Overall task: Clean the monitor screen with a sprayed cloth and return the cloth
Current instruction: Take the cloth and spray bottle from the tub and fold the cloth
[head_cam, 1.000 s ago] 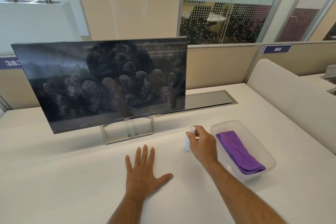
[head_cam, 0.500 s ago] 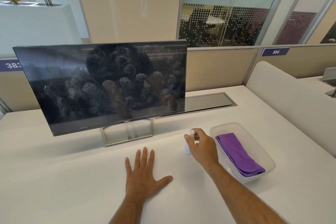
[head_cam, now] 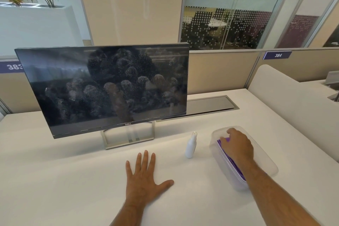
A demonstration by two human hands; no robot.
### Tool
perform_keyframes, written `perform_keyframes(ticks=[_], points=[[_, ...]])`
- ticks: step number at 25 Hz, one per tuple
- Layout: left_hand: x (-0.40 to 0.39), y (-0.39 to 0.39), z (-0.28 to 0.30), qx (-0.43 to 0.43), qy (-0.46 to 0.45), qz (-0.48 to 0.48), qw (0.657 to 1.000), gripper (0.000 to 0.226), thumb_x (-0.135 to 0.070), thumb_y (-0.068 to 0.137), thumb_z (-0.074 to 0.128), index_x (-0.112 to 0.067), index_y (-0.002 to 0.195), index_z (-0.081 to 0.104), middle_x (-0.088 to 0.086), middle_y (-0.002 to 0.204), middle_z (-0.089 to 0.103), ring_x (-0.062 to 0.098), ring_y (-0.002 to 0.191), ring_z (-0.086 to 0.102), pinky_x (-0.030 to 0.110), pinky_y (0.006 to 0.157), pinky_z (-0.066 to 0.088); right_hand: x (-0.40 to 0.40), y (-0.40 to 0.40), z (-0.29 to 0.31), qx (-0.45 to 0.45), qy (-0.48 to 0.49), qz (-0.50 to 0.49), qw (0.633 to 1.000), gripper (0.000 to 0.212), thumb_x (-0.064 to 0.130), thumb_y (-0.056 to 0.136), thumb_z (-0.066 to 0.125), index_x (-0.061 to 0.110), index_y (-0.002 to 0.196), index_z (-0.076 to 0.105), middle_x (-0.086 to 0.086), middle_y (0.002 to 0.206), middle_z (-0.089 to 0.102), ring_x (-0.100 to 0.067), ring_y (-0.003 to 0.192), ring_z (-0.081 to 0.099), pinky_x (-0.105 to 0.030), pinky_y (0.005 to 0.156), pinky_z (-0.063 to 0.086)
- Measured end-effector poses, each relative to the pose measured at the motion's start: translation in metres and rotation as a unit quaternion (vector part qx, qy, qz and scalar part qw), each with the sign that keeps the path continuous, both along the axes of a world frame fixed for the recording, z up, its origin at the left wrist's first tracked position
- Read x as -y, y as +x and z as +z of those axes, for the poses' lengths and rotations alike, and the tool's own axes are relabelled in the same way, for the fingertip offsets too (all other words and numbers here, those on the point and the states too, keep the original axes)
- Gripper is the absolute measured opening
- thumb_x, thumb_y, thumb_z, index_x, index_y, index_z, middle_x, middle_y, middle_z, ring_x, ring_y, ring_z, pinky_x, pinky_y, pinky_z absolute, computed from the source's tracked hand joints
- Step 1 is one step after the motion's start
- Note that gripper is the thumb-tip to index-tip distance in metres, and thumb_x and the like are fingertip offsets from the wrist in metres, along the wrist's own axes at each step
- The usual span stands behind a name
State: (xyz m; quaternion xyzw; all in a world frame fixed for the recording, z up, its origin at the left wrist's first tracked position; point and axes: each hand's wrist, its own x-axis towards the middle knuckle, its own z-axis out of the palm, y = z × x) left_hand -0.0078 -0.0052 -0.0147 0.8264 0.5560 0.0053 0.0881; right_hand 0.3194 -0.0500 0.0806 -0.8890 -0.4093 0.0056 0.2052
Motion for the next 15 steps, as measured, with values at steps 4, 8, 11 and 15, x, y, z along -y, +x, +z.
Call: perform_keyframes(ticks=[4,8,11,15], points=[[-0.001,0.0,-0.002,-0.006,-0.002,0.001,1.0,0.125,-0.104,0.056,-0.002,-0.032,0.158,-0.013,-0.004,0.167,-0.021,0.02,0.152,-0.024,0.06,0.116,-0.019,0.014,0.017,-0.01,0.003,-0.187,0.019,0.982,0.049,0.051,0.088,0.064,0.016,0.122,0.059,-0.005,0.122,0.066,-0.027,0.11,0.063,-0.034,0.088,0.051],[-0.001,0.0,-0.002,0.0,-0.001,0.002,1.0,0.126,-0.104,0.056,0.0,-0.032,0.159,-0.01,-0.004,0.167,-0.019,0.02,0.152,-0.022,0.06,0.117,-0.018,0.017,0.02,-0.02,0.031,-0.254,0.041,0.966,0.037,0.037,0.093,0.058,0.014,0.122,0.057,-0.005,0.126,0.063,-0.026,0.114,0.062,-0.034,0.093,0.05],[0.0,0.0,-0.001,-0.004,-0.002,0.001,1.0,0.125,-0.104,0.058,0.001,-0.031,0.158,-0.011,-0.004,0.167,-0.02,0.02,0.152,-0.023,0.06,0.117,-0.018,0.017,0.019,-0.022,0.055,-0.266,0.051,0.961,0.033,0.034,0.097,0.054,0.015,0.124,0.057,-0.005,0.127,0.064,-0.025,0.115,0.062,-0.033,0.095,0.05],[-0.001,0.0,0.001,-0.006,-0.006,0.002,1.0,0.125,-0.104,0.057,0.0,-0.032,0.158,-0.013,-0.004,0.166,-0.021,0.02,0.152,-0.024,0.06,0.117,-0.018,0.017,0.02,-0.023,0.07,-0.268,0.065,0.959,0.032,0.035,0.098,0.054,0.017,0.125,0.055,-0.003,0.127,0.064,-0.023,0.115,0.062,-0.031,0.096,0.049]])
